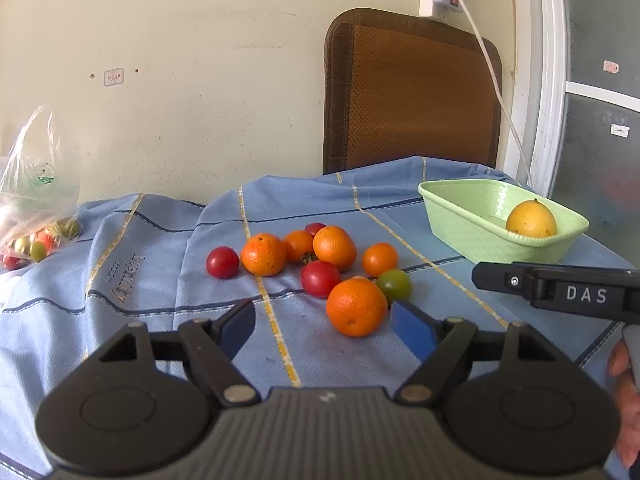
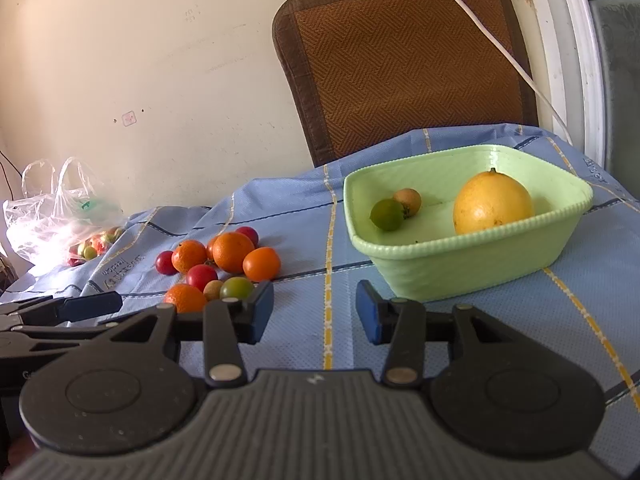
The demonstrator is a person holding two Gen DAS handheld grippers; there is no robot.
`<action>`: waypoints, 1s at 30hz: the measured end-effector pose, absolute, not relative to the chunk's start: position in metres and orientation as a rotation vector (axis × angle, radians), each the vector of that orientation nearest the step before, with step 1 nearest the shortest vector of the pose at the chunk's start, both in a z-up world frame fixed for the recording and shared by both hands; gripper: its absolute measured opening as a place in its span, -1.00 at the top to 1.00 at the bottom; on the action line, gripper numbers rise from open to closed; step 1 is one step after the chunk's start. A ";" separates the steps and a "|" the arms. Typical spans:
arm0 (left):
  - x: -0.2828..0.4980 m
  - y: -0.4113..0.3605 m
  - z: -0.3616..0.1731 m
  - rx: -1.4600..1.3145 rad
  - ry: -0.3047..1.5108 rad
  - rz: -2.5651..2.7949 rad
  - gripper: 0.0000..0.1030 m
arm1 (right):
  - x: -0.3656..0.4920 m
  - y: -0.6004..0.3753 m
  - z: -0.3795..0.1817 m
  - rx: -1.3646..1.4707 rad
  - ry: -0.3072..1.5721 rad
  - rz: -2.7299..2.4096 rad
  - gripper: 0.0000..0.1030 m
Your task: Organize fruits
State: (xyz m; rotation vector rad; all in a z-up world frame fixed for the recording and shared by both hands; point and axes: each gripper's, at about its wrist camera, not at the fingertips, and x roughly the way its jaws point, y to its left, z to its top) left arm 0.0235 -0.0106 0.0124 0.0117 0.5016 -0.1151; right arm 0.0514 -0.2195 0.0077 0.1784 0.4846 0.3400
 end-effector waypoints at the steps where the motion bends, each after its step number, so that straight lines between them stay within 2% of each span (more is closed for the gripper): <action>1: 0.023 -0.011 0.012 0.012 0.501 -0.115 -0.51 | 0.051 -0.219 0.008 0.178 0.485 0.338 0.06; 30: 0.026 -0.018 0.011 0.055 0.515 -0.143 -0.57 | 0.052 -0.221 0.008 0.180 0.485 0.361 0.06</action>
